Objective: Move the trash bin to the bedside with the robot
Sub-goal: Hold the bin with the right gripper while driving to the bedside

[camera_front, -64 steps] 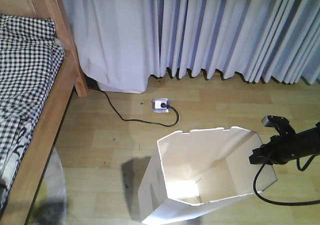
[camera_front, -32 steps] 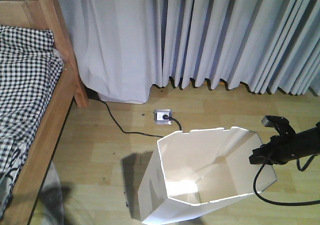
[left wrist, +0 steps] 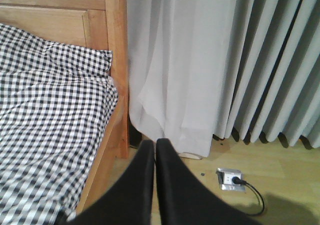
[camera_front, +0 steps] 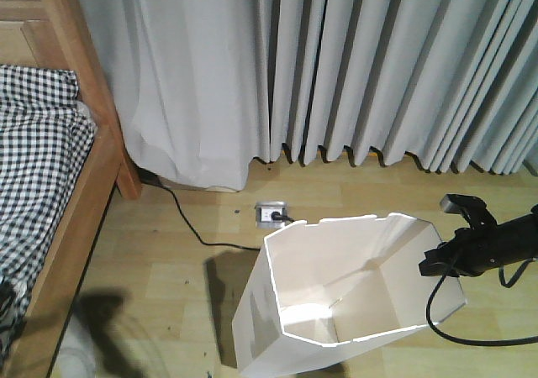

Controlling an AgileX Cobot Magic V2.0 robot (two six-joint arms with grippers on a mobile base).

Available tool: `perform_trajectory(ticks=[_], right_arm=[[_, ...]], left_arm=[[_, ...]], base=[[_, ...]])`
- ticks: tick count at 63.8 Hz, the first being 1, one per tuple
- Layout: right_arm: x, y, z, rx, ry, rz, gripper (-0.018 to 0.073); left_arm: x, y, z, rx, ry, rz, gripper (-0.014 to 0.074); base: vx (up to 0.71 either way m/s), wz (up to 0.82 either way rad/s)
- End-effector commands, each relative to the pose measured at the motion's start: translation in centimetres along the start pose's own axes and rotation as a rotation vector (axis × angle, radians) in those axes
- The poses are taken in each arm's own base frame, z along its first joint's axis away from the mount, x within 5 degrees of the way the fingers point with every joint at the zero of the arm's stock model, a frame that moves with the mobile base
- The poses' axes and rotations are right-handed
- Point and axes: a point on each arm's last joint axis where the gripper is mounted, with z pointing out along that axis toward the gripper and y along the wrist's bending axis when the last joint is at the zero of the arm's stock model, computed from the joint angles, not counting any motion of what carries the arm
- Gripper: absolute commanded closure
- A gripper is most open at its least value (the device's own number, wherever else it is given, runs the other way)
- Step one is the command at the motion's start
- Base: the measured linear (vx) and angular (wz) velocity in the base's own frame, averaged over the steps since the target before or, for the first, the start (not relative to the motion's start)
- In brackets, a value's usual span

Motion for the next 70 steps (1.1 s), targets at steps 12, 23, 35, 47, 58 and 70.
perform_trajectory(ticks=[12, 23, 35, 47, 58, 70], right_arm=[[-1.96, 2.41, -2.33, -0.187, -0.104, 0.007, 0.0564], [-1.96, 2.41, -2.33, -0.187, -0.104, 0.007, 0.0564], [-1.96, 2.41, -2.33, -0.187, -0.104, 0.007, 0.0564], [-1.96, 2.41, -2.33, -0.187, -0.104, 0.007, 0.0564], [-1.96, 2.41, -2.33, -0.187, -0.104, 0.007, 0.0564], [-1.96, 2.41, -2.33, -0.187, -0.104, 0.007, 0.0564]], left_arm=[[-0.54, -0.08, -0.08, 0.011, -0.076, -0.006, 0.0603], [-0.54, -0.08, -0.08, 0.011, -0.076, -0.006, 0.0603], [-0.54, -0.08, -0.08, 0.011, -0.076, -0.006, 0.0603], [-0.54, -0.08, -0.08, 0.011, -0.076, -0.006, 0.0603], [-0.54, -0.08, -0.08, 0.011, -0.076, -0.006, 0.0603], [-0.54, -0.08, -0.08, 0.011, -0.076, -0.006, 0.0603]], base=[[0.16, 0.00], [0.14, 0.02], [0.11, 0.01], [0.09, 0.00], [0.06, -0.01], [0.02, 0.00]])
